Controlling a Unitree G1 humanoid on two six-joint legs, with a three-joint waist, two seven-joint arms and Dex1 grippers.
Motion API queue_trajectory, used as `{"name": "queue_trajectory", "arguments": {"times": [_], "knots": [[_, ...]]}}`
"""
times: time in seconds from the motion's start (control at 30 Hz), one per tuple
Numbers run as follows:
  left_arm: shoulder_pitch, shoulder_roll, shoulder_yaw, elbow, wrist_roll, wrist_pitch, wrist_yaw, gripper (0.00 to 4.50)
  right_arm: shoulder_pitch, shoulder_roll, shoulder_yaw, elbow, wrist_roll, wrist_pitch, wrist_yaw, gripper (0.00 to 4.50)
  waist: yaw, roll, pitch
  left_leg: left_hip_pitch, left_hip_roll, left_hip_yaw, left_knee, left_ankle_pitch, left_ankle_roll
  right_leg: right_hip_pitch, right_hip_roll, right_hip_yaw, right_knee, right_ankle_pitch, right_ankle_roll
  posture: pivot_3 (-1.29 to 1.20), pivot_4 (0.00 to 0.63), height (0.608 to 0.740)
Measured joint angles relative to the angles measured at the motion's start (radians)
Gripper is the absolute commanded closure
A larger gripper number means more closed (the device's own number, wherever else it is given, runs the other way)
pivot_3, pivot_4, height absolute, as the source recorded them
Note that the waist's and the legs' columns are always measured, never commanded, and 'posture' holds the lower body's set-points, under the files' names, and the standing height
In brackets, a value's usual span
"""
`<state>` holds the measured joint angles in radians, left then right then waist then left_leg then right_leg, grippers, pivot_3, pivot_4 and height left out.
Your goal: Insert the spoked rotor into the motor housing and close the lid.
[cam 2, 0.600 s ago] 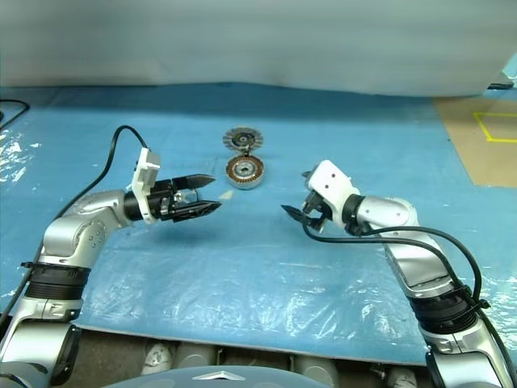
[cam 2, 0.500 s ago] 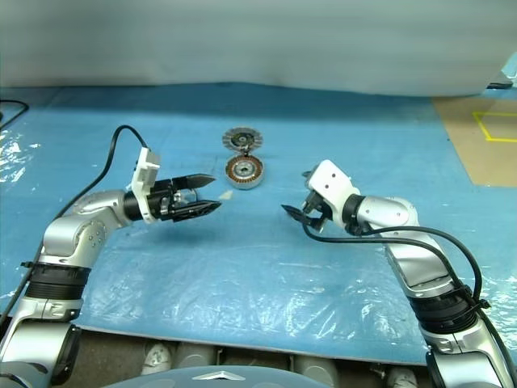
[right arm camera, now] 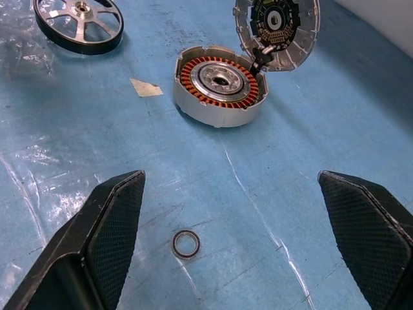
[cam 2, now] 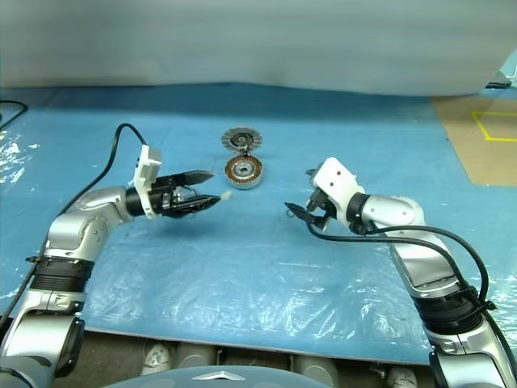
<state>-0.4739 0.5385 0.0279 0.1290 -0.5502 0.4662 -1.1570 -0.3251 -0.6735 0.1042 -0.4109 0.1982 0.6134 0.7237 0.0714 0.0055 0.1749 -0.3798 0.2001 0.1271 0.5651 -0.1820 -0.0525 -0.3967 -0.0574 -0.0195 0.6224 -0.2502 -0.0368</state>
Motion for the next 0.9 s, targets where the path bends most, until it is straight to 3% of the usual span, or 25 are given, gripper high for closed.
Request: {"name": "queue_trajectory", "arguments": {"times": [0.5, 0.7, 0.9], "knots": [[-0.002, -0.010, -0.002, 0.008, 0.018, -0.026, -0.006, 0.00, -0.068, 0.006, 0.040, 0.035, -0.010, -0.014, 0.031, 0.03, -0.002, 0.000, 0.000, 0.000, 0.000, 0.000, 0.001, 0.000, 0.000, 0.000, 0.000, 0.000, 0.001, 0.000, -0.001, 0.00, 0.150, 0.740], [0.027, -0.011, 0.008, -0.013, 0.019, -0.027, 0.013, 0.00, -0.187, 0.029, 0.095, 0.141, -0.035, -0.066, 0.079, 0.03, -0.001, 0.000, 0.000, 0.000, 0.001, 0.000, 0.003, 0.000, 0.000, 0.000, 0.001, 0.000, 0.002, 0.000, -0.002, 0.00, 0.150, 0.740], [0.067, -0.008, 0.020, -0.029, 0.022, -0.036, 0.047, 0.00, -0.415, 0.148, 0.252, 0.407, -0.119, -0.215, 0.168, 0.03, -0.010, 0.000, 0.000, -0.001, 0.004, 0.001, 0.005, 0.000, 0.000, -0.002, 0.002, -0.001, 0.004, 0.001, -0.004, 0.00, 0.150, 0.740]]}}
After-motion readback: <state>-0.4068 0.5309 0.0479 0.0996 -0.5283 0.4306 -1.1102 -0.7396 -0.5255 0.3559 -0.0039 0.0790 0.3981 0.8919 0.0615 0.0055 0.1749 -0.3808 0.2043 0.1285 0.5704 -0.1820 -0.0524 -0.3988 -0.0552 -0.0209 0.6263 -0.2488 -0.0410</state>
